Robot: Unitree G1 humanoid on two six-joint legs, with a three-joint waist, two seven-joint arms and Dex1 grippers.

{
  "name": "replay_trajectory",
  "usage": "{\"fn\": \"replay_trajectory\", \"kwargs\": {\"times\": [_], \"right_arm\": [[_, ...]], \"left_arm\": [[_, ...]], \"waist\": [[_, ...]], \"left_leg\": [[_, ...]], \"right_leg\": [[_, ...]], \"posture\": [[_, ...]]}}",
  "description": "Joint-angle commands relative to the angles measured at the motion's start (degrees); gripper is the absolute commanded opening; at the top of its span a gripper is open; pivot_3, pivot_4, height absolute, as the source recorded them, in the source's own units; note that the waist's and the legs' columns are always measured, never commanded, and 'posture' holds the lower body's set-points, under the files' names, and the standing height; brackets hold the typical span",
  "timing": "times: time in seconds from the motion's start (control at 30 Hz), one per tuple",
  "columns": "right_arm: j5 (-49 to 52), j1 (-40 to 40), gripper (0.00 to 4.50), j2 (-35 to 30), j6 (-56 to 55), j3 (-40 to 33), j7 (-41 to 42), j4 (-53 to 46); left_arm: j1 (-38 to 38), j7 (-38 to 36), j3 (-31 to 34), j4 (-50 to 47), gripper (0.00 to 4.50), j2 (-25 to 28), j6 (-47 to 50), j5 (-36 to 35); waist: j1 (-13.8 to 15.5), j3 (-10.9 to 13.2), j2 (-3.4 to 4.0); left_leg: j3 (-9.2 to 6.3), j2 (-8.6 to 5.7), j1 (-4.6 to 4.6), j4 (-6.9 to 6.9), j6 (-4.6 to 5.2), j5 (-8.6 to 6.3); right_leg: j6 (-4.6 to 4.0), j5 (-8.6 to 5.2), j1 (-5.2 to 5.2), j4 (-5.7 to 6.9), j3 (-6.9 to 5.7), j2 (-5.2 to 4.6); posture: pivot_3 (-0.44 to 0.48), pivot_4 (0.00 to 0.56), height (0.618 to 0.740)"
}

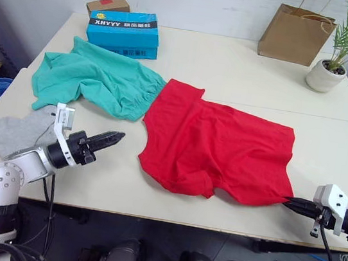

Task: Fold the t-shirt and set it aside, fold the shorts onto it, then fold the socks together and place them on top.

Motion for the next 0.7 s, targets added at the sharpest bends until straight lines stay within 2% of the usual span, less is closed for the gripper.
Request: {"fn": "replay_trajectory", "kwargs": {"times": [0.03, 0.17, 0.2, 0.27, 0.33, 0.47, 0.6, 0.7], "right_arm": [[-0.09, -0.20, 0.00, -0.48, -1.31, -1.33, -0.53, 0.76], [0.54, 0.57, 0.00, -0.04, -0.91, -1.21, -0.42, -0.50], [0.70, 0.96, 0.00, 0.05, -0.67, -1.23, -0.44, -1.03], [0.96, 1.86, 0.00, 0.18, -0.16, -1.26, -0.58, -2.21], [1.31, 2.81, 0.00, 0.22, 0.38, -1.41, -0.77, -3.43], [1.80, 4.16, 0.00, 0.09, 1.67, -1.71, -1.25, -5.68], [1.91, 4.62, 0.00, -0.02, 3.08, -1.52, -1.71, -7.47], [1.89, 4.45, 0.00, 0.12, 4.29, -1.12, -1.97, -8.94]], "left_arm": [[2.13, -6.75, -4.36, -5.98, 0.06, 2.90, -7.46, 6.68], [4.13, -13.21, -12.81, -11.34, 0.06, 4.65, -23.58, 20.35], [4.05, -13.72, -14.35, -12.17, 0.24, 4.69, -24.88, 21.82], [4.16, -16.05, -18.87, -14.06, 0.68, 5.47, -28.90, 26.44], [4.33, -18.35, -23.35, -16.15, 1.31, 6.10, -31.64, 29.99], [0.40, -18.29, -27.80, -17.84, 2.56, 3.20, -30.55, 30.15], [-6.17, -19.35, -32.96, -16.49, 2.56, 0.81, -28.01, 31.12], [-12.39, -17.56, -38.47, -12.28, 2.56, -4.01, -28.01, 35.42]], "waist": [[-0.05, 0.00, 0.00], [0.04, 0.00, 0.00], [0.07, 0.00, 0.00], [0.08, 0.00, 0.00], [0.03, 0.00, 0.01], [0.13, -0.01, 0.01], [0.18, -0.01, 0.01], [0.33, 0.00, 0.01]], "left_leg": [[0.01, 0.00, 0.00, -0.02, -0.03, -0.01], [0.10, 0.01, 0.01, -0.11, -0.12, -0.02], [0.10, 0.01, 0.00, -0.11, -0.13, -0.02], [0.10, 0.01, -0.01, -0.15, -0.14, -0.03], [0.11, 0.01, 0.00, -0.22, -0.16, -0.04], [0.11, 0.03, 0.00, -0.31, -0.18, -0.05], [0.10, 0.04, -0.01, -0.21, -0.16, -0.04], [0.10, 0.03, -0.01, -0.17, -0.11, -0.01]], "right_leg": [[0.00, 0.00, 0.00, -0.01, 0.00, 0.02], [-0.01, 0.00, -0.04, -0.14, 0.08, 0.06], [-0.01, 0.00, -0.04, -0.17, 0.08, 0.05], [-0.01, 0.00, -0.05, -0.22, 0.11, 0.03], [-0.02, 0.00, -0.08, -0.25, 0.13, 0.02], [-0.02, -0.01, -0.12, -0.27, 0.13, 0.03], [-0.02, 0.00, -0.06, -0.24, 0.10, 0.04], [-0.01, 0.00, -0.03, -0.22, 0.07, 0.06]], "posture": [[0.000, 0.150, 0.740], [0.000, 0.150, 0.740], [0.000, 0.150, 0.740], [0.000, 0.150, 0.740], [0.000, 0.150, 0.740], [0.000, 0.150, 0.740], [0.000, 0.150, 0.740], [0.000, 0.150, 0.740]]}}
